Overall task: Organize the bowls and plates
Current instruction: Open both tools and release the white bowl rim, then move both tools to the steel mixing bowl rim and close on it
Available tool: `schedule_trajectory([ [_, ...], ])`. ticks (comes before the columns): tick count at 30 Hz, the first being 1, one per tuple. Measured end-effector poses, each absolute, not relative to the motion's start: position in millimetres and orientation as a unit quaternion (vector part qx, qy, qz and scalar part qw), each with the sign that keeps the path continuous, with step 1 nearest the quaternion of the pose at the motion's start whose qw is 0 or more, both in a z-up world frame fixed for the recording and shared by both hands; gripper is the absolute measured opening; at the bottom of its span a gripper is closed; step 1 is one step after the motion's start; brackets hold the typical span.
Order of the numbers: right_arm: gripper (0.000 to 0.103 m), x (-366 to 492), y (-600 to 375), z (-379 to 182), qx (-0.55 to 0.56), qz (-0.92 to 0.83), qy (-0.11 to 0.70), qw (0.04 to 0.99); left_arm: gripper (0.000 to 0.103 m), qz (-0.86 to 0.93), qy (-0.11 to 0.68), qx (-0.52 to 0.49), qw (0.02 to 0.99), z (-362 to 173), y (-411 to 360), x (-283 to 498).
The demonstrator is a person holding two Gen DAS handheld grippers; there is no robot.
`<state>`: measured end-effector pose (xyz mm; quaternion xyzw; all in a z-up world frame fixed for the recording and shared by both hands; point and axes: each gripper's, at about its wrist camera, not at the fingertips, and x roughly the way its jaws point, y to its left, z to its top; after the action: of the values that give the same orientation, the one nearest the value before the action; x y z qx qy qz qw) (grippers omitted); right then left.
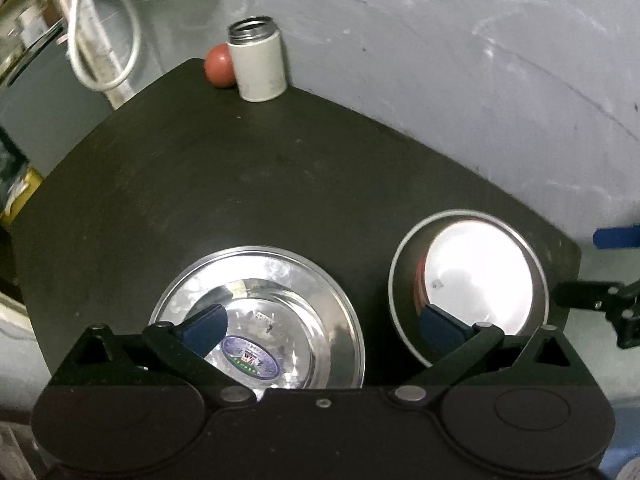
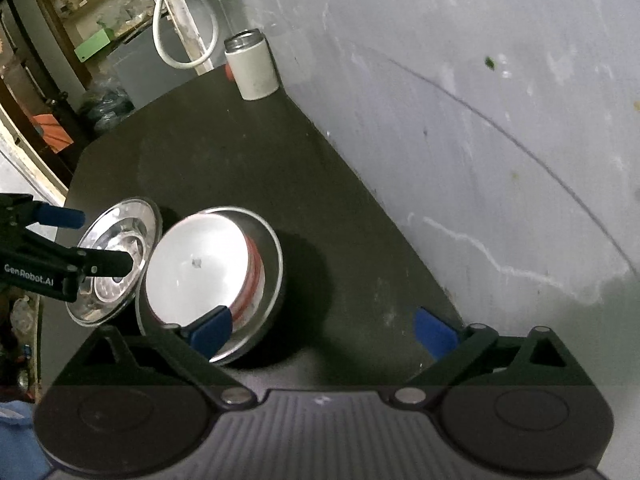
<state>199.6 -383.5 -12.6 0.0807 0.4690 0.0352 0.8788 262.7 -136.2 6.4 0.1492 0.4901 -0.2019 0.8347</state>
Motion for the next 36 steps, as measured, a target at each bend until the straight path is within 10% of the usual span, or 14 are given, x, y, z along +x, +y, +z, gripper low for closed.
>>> schedule_trajectory([
  [36,0.100,204.0,-381.6,-30.6,0.110,0.019,0.489,0.865,0.081,-0.357,0.453,0.238,0.781,5.0,-158.1,286.3],
])
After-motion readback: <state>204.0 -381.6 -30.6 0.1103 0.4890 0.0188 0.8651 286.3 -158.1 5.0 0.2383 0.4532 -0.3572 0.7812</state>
